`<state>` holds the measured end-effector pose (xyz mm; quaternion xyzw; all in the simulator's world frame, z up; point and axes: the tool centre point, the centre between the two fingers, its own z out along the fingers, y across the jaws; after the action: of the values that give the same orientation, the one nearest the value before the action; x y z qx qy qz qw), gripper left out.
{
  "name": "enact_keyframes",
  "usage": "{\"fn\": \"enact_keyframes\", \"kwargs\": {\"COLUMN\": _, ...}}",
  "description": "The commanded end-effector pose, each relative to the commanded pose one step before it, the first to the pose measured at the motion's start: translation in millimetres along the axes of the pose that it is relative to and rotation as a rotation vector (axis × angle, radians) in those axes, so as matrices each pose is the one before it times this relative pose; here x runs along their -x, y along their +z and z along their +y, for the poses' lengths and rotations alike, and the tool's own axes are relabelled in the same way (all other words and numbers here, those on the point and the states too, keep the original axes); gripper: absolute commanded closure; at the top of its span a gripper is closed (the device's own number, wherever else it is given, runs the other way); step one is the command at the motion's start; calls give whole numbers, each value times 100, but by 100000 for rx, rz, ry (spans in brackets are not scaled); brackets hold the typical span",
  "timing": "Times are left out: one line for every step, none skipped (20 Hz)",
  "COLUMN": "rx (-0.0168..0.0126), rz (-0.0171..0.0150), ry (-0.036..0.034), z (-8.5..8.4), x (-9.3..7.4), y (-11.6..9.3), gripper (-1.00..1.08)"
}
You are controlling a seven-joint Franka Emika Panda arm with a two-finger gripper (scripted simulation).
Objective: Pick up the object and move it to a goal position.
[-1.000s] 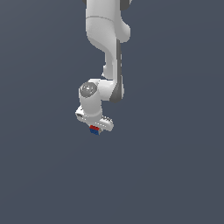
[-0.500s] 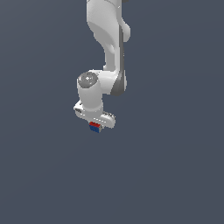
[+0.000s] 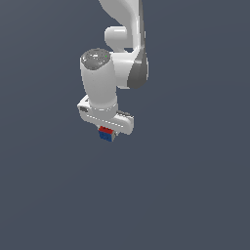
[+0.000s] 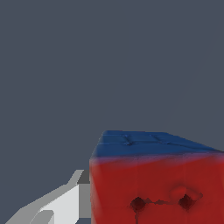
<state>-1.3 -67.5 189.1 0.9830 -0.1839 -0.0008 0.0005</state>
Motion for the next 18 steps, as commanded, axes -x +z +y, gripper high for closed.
{"fn": "enact_keyframes", "kwargs": {"rx": 6, "rz": 133, "ry": 32, "z": -605, "x": -449, "y": -2803, "gripper": 108}}
{"fn": "enact_keyframes", "kwargs": {"rx": 0, "rz": 0, "ry": 0, "z": -242, "x": -184, "y": -1044, "gripper": 108}}
{"fn": "enact_keyframes", "kwargs": {"rx": 0, "rz": 0, "ry": 0, "z": -241, "x": -186, "y": -1035, "gripper": 108}}
{"fn": "enact_keyframes", "kwargs": {"rx": 0, "rz": 0, "ry": 0, "z": -241, "x": -187, "y": -1027, "gripper": 108}}
{"fn": "enact_keyframes", "kwargs": {"rx": 0, "rz": 0, "ry": 0, "z": -240, "x": -189, "y": -1019, "gripper": 108}}
{"fn": "enact_keyframes", "kwargs": {"rx": 0, "rz": 0, "ry": 0, "z": -240, "x": -191, "y": -1010, "gripper": 108}}
{"fn": "enact_keyframes", "kwargs": {"rx": 0, "rz": 0, "ry": 0, "z": -238, "x": -193, "y": -998, "gripper": 108}}
{"fn": "enact_keyframes", "kwargs": {"rx": 0, "rz": 0, "ry": 0, "z": -229, "x": -188, "y": -949, "gripper": 108}}
{"fn": "enact_keyframes", "kwargs": {"rx": 0, "rz": 0, "ry": 0, "z": -216, "x": -181, "y": -890, "gripper": 108}}
{"fn": "enact_keyframes", "kwargs": {"rx": -20, "rz": 25, "ry": -37, "z": -220, "x": -159, "y": -850, "gripper": 108}}
{"fn": "enact_keyframes", "kwargs": {"rx": 0, "rz": 0, "ry": 0, "z": -191, "x": -164, "y": -774, "gripper": 108}}
{"fn": "enact_keyframes", "kwargs": {"rx": 0, "rz": 0, "ry": 0, "z": -178, "x": -154, "y": -718, "gripper": 108}}
{"fn": "enact_keyframes", "kwargs": {"rx": 0, "rz": 0, "ry": 0, "z": -165, "x": -145, "y": -663, "gripper": 108}}
{"fn": "enact_keyframes", "kwargs": {"rx": 0, "rz": 0, "ry": 0, "z": -153, "x": -138, "y": -609, "gripper": 108}}
{"fn": "enact_keyframes", "kwargs": {"rx": 0, "rz": 0, "ry": 0, "z": -142, "x": -131, "y": -556, "gripper": 108}}
{"fn": "enact_keyframes", "kwargs": {"rx": -74, "rz": -10, "ry": -63, "z": -144, "x": -114, "y": -511, "gripper": 108}}
{"fn": "enact_keyframes", "kwargs": {"rx": 0, "rz": 0, "ry": 0, "z": -118, "x": -115, "y": -452, "gripper": 108}}
{"fn": "enact_keyframes", "kwargs": {"rx": 0, "rz": 0, "ry": 0, "z": -107, "x": -105, "y": -406, "gripper": 108}}
